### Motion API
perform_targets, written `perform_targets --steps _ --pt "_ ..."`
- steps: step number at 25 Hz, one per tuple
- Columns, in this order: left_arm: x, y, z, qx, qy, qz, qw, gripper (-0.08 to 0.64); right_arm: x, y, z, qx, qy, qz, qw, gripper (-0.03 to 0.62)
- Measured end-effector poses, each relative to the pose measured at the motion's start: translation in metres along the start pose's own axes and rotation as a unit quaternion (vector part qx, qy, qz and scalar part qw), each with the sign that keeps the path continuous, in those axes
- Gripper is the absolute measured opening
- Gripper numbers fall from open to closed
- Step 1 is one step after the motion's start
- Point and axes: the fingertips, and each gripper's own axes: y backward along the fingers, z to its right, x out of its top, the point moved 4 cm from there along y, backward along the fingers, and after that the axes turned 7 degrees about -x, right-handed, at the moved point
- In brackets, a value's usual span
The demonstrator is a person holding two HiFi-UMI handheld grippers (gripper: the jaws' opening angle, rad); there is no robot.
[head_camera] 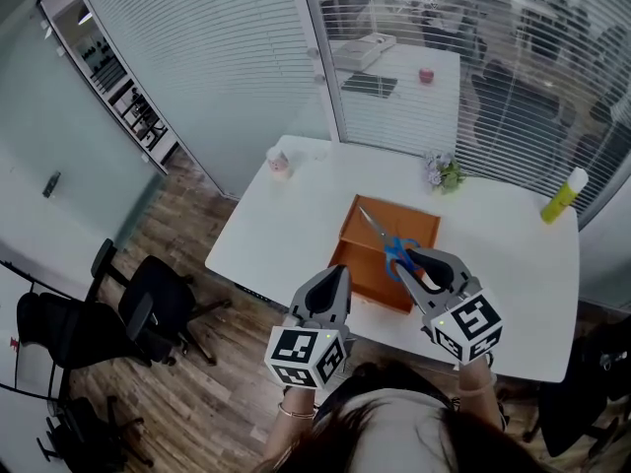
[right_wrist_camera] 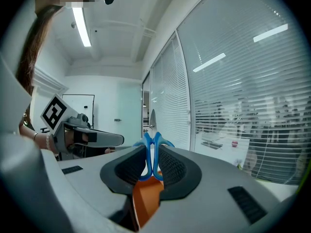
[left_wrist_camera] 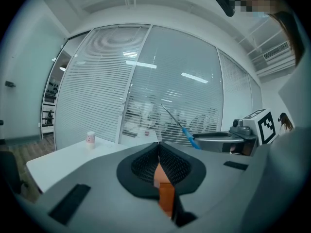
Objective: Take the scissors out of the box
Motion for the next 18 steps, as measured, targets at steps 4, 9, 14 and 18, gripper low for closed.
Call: perform_targets --steps 4,9,14,18 --pt "-0.003 -0.003 0.0 -0.005 0.002 -0.004 1.0 0.02 -0.002 0.0 0.001 -0.003 0.0 -0.002 1.0 0.109" --pt "-0.006 -0.005 0.001 -0.009 0.007 -0.006 0.9999 0.02 -0.003 0.0 0.002 -0.003 0.004 -0.005 1.0 0.109" --pt "-0.009 -0.008 0.001 -0.01 0.01 -0.007 0.9999 0.02 -0.005 0.0 0.003 -0.004 0.005 -0.007 1.0 0.109" --pt "-0.011 -0.011 0.002 -0.011 0.012 -0.008 0.9998 0.02 -0.006 0.0 0.004 -0.002 0.007 -0.01 1.0 0.109"
